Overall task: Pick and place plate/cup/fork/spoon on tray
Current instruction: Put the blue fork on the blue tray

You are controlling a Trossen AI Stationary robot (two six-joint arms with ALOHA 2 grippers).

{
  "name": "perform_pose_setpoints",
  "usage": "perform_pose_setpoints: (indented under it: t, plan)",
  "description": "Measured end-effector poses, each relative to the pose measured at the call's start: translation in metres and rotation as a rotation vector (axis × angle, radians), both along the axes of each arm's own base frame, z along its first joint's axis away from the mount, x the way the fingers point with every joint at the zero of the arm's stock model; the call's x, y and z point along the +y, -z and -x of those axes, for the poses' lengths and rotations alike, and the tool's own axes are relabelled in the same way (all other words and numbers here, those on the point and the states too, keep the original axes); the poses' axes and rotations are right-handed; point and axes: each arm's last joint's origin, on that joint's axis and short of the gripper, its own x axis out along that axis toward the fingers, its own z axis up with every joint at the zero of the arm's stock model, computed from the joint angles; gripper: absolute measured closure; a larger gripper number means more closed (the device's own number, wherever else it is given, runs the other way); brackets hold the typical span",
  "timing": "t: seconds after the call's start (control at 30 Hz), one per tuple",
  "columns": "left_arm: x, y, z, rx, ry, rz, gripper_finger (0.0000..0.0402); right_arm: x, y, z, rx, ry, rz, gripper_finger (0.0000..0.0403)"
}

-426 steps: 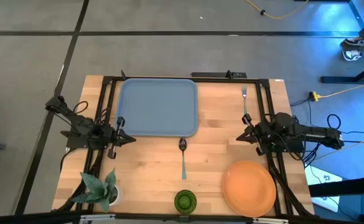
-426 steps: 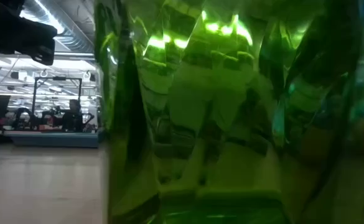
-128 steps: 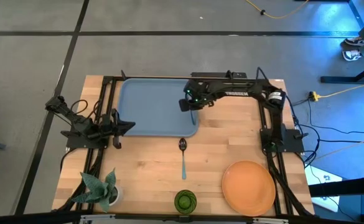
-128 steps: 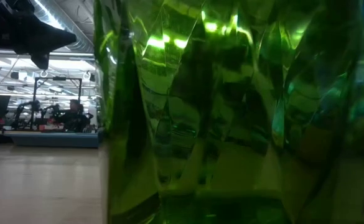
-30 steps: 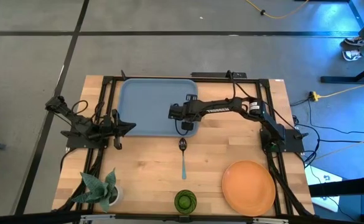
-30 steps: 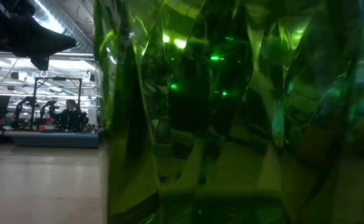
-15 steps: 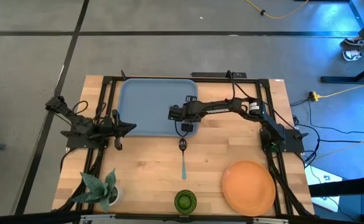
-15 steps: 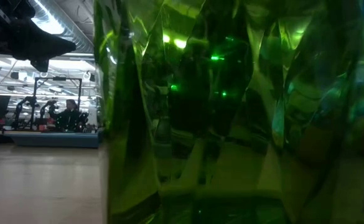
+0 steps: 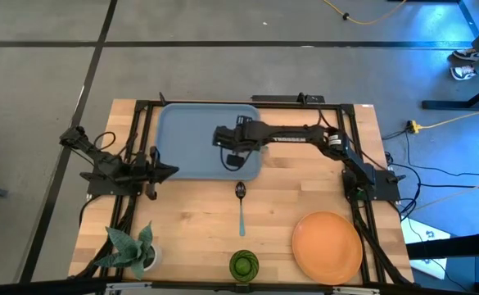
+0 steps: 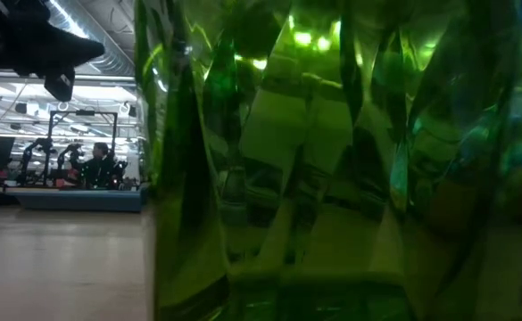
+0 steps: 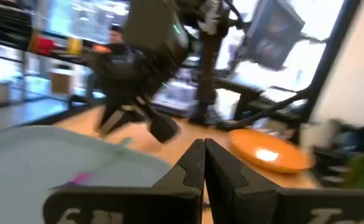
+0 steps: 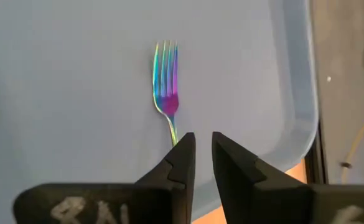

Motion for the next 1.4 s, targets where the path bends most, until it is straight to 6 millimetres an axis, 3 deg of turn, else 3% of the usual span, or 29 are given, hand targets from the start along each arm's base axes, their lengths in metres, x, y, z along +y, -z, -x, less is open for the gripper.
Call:
perform_pose_setpoints:
  t: [0.2, 0.4, 0.57, 0.77, 1.0, 1.4]
  plan:
    - [0.0, 0.0, 0.0, -0.008, 0.018, 0.033, 0.0401, -0.012, -0.044, 0.016, 0.028, 0.138, -0.093, 0.0345]
    - [0.0, 0.0, 0.0, -0.008, 0.021, 0.048, 0.0401, -0.046, -0.049, 0.048, 0.176, 0.361, -0.276, 0.0364]
    - [0.0, 0.0, 0.0, -0.011, 0.022, 0.057, 0.0401, -0.08, -0.034, 0.057, 0.161, 0.47, -0.396, 0.0397]
    - [0.0, 0.0, 0.0, -0.018, 0.027, 0.1, 0.0401, -0.107, 0.007, 0.079, 0.272, 0.591, -0.515, 0.04]
    - [0.0, 0.0, 0.0, -0.018, 0.005, 0.109, 0.0401, -0.107, 0.05, 0.081, 0.283, 0.541, -0.501, 0.0401]
    - [0.001, -0.002, 0.001, -0.037, -0.02, 0.126, 0.0401, -0.097, 0.064, 0.077, 0.254, 0.481, -0.598, 0.0402]
